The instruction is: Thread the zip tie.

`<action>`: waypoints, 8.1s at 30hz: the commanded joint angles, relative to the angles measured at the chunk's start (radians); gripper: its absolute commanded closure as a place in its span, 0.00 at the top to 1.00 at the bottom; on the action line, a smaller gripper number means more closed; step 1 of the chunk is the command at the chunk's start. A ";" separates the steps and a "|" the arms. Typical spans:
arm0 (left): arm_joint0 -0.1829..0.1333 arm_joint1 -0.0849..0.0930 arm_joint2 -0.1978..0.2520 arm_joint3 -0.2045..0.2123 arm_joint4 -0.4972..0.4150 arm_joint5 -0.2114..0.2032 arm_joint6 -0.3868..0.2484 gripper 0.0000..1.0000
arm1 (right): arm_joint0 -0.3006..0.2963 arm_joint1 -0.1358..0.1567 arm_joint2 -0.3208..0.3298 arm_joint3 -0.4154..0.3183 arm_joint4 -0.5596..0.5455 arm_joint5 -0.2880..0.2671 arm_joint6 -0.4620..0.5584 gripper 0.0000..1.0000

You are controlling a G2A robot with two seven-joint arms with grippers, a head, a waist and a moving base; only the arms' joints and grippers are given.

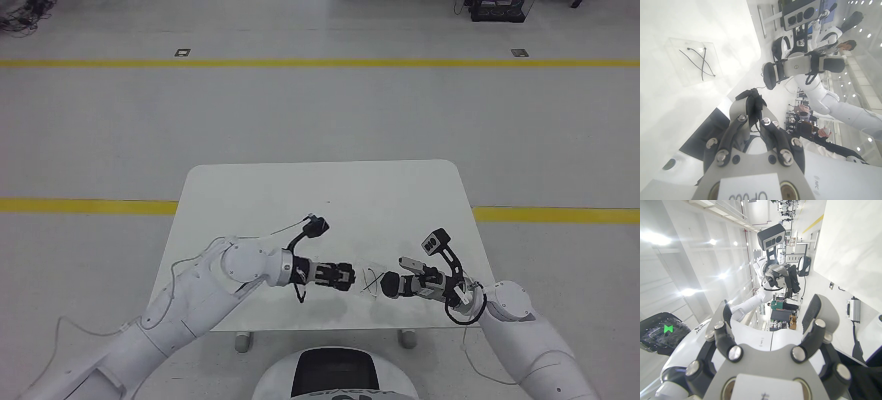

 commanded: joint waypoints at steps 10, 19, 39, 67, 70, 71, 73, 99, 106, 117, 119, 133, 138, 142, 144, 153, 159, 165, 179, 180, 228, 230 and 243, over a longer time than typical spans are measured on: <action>0.054 0.017 -0.061 0.041 -0.094 -0.155 0.033 0.00 | 0.000 0.000 0.000 0.000 0.000 0.000 0.000 1.00; 0.103 0.048 -0.146 0.041 -0.105 -0.181 0.048 0.00 | 0.109 0.023 -0.016 -0.154 -0.418 0.218 -0.037 1.00; 0.130 0.061 -0.170 -0.009 -0.101 -0.155 0.038 0.00 | 0.188 0.032 -0.095 -0.290 -0.772 0.401 -0.092 1.00; 0.150 0.067 -0.181 -0.012 -0.105 -0.147 0.062 0.00 | 0.260 -0.060 -0.159 -0.184 -1.037 0.680 -0.176 1.00; 0.146 0.067 -0.183 -0.013 -0.109 -0.143 0.057 0.00 | 0.260 -0.060 -0.159 -0.184 -1.037 0.680 -0.176 1.00; 0.144 0.067 -0.182 -0.013 -0.110 -0.143 0.057 0.00 | 0.260 -0.060 -0.159 -0.184 -1.037 0.680 -0.176 1.00; 0.140 0.065 -0.179 -0.014 -0.112 -0.143 0.054 0.00 | 0.257 -0.060 -0.163 -0.186 -1.039 0.678 -0.185 1.00; 0.137 0.064 -0.176 -0.011 -0.116 -0.149 0.052 0.00 | 0.104 -0.390 0.003 -0.346 -1.790 0.680 0.062 1.00; 0.137 0.064 -0.176 -0.011 -0.116 -0.149 0.052 0.00 | 0.032 -0.565 0.054 -0.444 -2.122 0.680 0.188 1.00; 0.137 0.064 -0.176 -0.011 -0.116 -0.149 0.052 0.00 | 0.032 -0.565 0.054 -0.444 -2.122 0.680 0.188 1.00; 0.137 0.064 -0.176 -0.011 -0.116 -0.149 0.052 0.00 | 0.032 -0.565 0.054 -0.444 -2.122 0.680 0.188 1.00; 0.137 0.064 -0.176 -0.011 -0.116 -0.149 0.052 0.00 | 0.058 -0.589 -0.002 -0.403 -2.279 0.680 0.188 1.00; 0.137 0.064 -0.176 -0.011 -0.116 -0.149 0.052 0.00 | 0.087 -0.598 -0.001 -0.331 -2.279 0.680 0.188 1.00; 0.137 0.064 -0.176 -0.011 -0.116 -0.149 0.052 0.00 | 0.097 -0.607 0.022 -0.283 -2.279 0.680 0.188 1.00; 0.137 0.064 -0.176 -0.011 -0.116 -0.149 0.052 0.00 | 0.100 -0.612 0.033 -0.269 -2.279 0.680 0.188 1.00; 0.137 0.064 -0.176 -0.011 -0.116 -0.149 0.052 0.00 | 0.105 -0.619 0.026 -0.267 -2.279 0.680 0.188 1.00; 0.137 0.064 -0.176 -0.011 -0.116 -0.149 0.052 0.00 | 0.092 -0.617 0.024 -0.260 -2.278 0.676 0.136 1.00; 0.137 0.064 -0.176 -0.011 -0.116 -0.149 0.052 0.00 | 0.082 -0.605 0.009 -0.268 -2.279 0.680 0.104 1.00; 0.137 0.064 -0.176 -0.011 -0.116 -0.149 0.052 0.00 | 0.093 -0.596 0.004 -0.261 -2.279 0.680 0.103 1.00; 0.137 0.064 -0.176 -0.011 -0.116 -0.149 0.052 0.00 | 0.093 -0.596 0.004 -0.261 -2.279 0.680 0.103 1.00; 0.137 0.064 -0.176 -0.011 -0.116 -0.149 0.052 0.00 | 0.083 -0.598 0.013 -0.249 -2.241 0.680 0.070 1.00; 0.137 0.064 -0.176 -0.011 -0.116 -0.149 0.052 0.00 | 0.072 -0.606 0.011 -0.251 -2.225 0.680 0.050 1.00; 0.137 0.064 -0.176 -0.011 -0.116 -0.149 0.052 0.00 | 0.003 -0.678 0.019 -0.272 -2.279 0.680 0.037 1.00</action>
